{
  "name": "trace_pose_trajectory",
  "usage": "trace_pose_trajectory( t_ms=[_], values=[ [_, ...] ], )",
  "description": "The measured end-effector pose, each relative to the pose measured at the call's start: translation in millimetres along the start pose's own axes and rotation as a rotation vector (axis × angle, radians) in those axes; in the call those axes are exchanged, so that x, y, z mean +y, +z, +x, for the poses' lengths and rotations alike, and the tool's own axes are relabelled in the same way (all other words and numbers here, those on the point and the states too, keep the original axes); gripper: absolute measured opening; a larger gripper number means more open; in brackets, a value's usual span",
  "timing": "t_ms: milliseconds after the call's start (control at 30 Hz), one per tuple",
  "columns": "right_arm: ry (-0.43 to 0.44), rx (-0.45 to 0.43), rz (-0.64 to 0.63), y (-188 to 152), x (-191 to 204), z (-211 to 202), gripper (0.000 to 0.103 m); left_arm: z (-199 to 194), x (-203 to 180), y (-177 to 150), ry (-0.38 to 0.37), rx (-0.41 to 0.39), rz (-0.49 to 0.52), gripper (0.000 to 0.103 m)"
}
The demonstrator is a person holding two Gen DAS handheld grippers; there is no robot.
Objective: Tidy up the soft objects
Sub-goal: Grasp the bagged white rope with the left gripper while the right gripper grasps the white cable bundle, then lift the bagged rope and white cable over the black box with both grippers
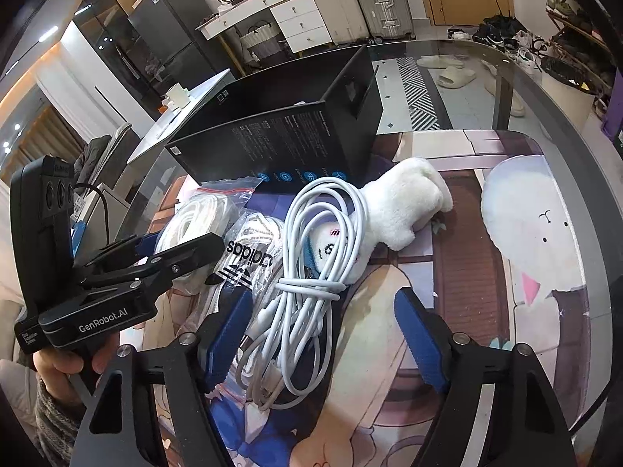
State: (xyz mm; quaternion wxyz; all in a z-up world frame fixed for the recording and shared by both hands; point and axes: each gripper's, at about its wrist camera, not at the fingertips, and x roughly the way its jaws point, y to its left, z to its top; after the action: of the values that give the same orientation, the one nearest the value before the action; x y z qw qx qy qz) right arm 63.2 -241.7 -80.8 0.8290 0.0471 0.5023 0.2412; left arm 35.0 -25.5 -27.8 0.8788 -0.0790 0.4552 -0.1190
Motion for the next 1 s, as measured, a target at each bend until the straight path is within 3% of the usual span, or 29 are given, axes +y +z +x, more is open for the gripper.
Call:
trace_pose_trajectory(
  t_ms=[200, 267, 533, 1000],
  values=[
    [0.012, 0.02, -0.024, 0.1, 7.3, 3.8, 0.054, -5.5, 2.8, -3.7, 0.014, -0.002, 0.01, 0.048],
    [0.03, 0.03, -0.029, -0.6, 8.8, 5.3, 0.041, -8.1, 4.0, -4.2, 0.019, -0.008, 0.015, 0.046],
    [0.046, 0.012, -0.051, -0.5, 8.7, -5.0, 0.027, -19.6, 7.3, -4.1, 0.032, -0.023, 0.029, 0.039],
    [0.057, -0.03, -0.044, 0.2, -1.6, -32.0, 0.026, -28.5, 3.3, -5.0, 0.052, -0.032, 0.041, 0.036]
  ],
)
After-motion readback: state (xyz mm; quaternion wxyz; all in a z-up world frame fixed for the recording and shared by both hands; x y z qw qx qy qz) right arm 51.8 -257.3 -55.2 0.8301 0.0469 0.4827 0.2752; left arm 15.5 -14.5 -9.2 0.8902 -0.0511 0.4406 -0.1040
